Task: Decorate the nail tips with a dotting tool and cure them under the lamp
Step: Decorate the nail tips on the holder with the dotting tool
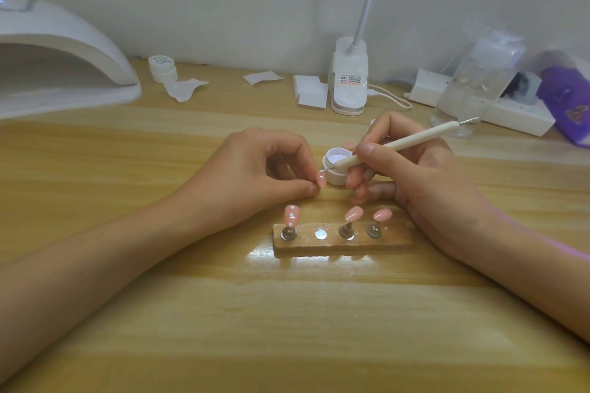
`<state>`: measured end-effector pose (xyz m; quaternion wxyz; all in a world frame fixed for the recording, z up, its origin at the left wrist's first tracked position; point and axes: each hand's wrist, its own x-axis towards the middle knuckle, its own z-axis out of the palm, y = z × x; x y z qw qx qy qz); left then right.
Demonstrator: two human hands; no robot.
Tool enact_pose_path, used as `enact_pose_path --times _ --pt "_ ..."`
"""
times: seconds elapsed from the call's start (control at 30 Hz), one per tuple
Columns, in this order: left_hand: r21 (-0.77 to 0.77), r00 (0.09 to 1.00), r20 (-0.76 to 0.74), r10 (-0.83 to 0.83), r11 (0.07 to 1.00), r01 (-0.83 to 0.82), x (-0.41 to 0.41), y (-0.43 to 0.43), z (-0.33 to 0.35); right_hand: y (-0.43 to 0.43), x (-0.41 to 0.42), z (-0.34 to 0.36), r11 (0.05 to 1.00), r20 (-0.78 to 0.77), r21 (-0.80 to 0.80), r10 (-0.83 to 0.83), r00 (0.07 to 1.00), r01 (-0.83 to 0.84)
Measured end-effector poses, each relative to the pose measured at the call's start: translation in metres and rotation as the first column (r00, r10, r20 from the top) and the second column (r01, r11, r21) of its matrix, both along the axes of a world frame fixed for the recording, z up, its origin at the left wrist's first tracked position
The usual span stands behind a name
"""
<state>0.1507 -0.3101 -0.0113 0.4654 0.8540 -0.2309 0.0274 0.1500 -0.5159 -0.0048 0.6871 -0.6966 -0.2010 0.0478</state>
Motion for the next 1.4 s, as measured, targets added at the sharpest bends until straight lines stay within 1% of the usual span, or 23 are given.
enact_pose_path --times 0.17,0.3,0.57,0.67,0.83,0.97,1.4 --pt "-0.001 1.0 0.001 -0.004 1.0 0.004 0.0007 0.0005 -0.0006 -0.0001 0.0003 -0.0004 1.0 0.002 -0.003 -0.002 1.0 0.002" --pt "0.004 1.0 0.004 -0.006 1.0 0.006 0.0014 0.0005 -0.0009 -0.0003 -0.0005 0.0004 0.999 0.013 0.037 0.003 1.0 -0.003" --pt "0.007 1.0 0.002 0.003 1.0 -0.003 0.0016 0.0001 -0.0011 -0.0014 -0.0003 0.0017 0.995 0.086 0.093 -0.032 0.996 0.024" --pt "0.001 1.0 -0.004 0.01 1.0 -0.01 0.0014 0.0002 -0.0011 -0.001 -0.0004 0.0015 0.997 0.079 0.076 -0.02 0.997 0.014" --pt "0.002 1.0 -0.011 0.028 1.0 -0.028 0.0002 -0.0009 0.0001 -0.0003 -0.0008 0.0014 1.0 0.016 0.023 0.009 1.0 -0.009" --pt "0.004 0.999 -0.02 0.035 0.999 -0.035 -0.0005 -0.0014 0.0008 -0.0005 -0.0016 0.0017 1.0 0.008 -0.024 0.013 1.0 -0.013" --pt "0.009 0.999 -0.013 0.029 1.0 -0.029 -0.0004 -0.0016 0.0009 0.0002 -0.0017 0.0014 0.999 -0.002 -0.034 -0.002 1.0 0.002"
